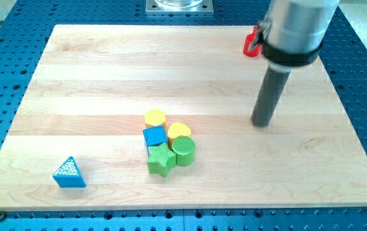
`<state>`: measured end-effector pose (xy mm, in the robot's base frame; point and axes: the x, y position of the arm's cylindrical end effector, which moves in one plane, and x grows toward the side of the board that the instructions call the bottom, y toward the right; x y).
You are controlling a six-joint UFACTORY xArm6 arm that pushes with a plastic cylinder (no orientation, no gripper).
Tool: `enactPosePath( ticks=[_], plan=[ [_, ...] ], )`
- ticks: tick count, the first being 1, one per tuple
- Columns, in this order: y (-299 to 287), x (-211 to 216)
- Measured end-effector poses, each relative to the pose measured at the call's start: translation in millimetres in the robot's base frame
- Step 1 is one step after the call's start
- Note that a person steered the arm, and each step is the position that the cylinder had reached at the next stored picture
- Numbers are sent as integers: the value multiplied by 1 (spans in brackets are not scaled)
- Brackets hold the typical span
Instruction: Separate the yellow blocks from the group of blocks
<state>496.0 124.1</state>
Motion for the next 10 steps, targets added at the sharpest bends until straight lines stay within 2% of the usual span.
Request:
enactPosePath(
  ticks=[2,3,5,7,8,9,10],
  plan=[
    [-96,16],
    [-114,23],
    [-187,67],
    [-246,68],
    [-254,55],
    [-199,23],
    [-216,20]
  ],
)
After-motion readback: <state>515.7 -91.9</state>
